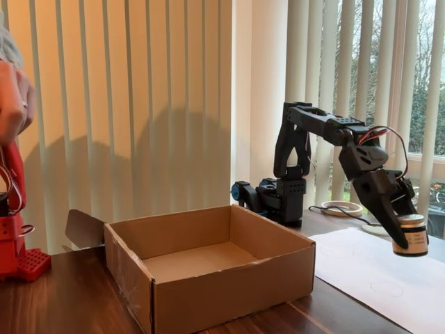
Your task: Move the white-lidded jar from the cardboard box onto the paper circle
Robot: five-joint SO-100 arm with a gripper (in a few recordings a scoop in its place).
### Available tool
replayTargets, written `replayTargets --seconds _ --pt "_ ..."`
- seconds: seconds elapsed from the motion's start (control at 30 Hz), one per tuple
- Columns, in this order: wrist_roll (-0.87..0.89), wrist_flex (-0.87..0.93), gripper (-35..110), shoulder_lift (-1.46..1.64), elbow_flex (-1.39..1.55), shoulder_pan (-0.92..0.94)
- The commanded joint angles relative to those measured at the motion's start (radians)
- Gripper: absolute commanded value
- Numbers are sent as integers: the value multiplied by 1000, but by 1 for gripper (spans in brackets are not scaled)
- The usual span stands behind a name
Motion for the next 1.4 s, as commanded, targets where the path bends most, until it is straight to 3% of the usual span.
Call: replayTargets --seconds 0.0,0.23,1.37 --pt "-38 -81 13 75 87 21" --pt "-63 -129 13 98 196 31" --pt "-67 -202 13 -55 97 41"
